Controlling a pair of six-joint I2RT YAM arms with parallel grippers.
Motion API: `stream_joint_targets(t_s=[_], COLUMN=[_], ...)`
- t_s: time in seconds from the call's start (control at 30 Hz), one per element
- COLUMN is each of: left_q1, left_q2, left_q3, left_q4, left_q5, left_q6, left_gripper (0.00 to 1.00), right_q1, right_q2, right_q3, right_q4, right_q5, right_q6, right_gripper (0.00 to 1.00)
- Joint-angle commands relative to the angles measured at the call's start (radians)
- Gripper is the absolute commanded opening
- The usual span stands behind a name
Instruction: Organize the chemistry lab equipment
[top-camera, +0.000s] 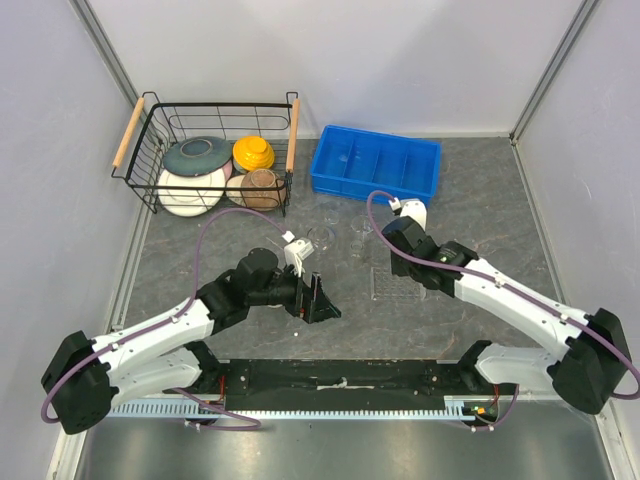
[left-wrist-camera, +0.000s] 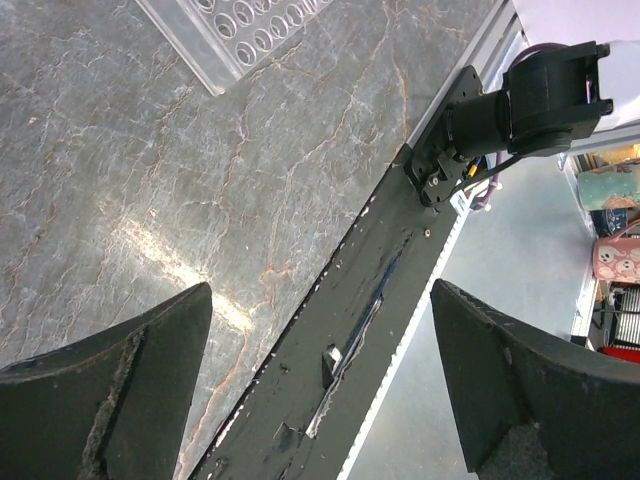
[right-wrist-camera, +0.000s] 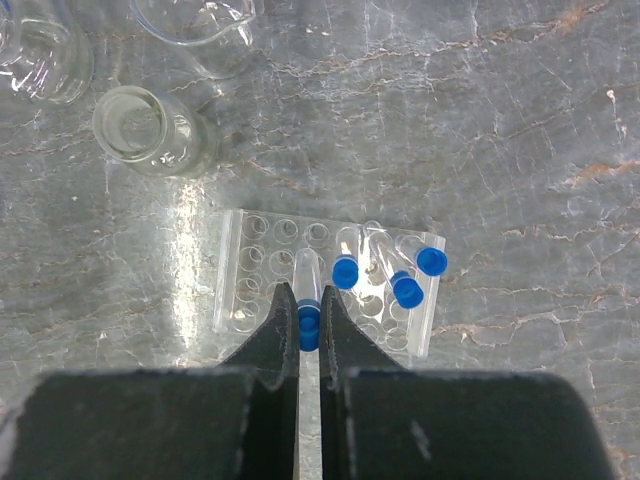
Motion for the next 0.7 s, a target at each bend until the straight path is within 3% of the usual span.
stream_joint_targets(t_s=[0.0,0.67], left_q1=[0.003,0.003], left_q2=[-0.010,0.001], left_q3=[-0.005,-0.006], left_q4=[0.002,-0.006], left_q5=[-0.011,-0.014], left_q6=[0.030,0.039], left_gripper=[0.95,0.95], right_q1=[-0.003,-0.023], right_q2=[0.041,0.115], right_q3=[0.057,0.018], right_q4=[0.065,0.116], right_q5=[0.008,0.062], right_q6=[-0.018,-0.040], right_gripper=[0.00,0.00])
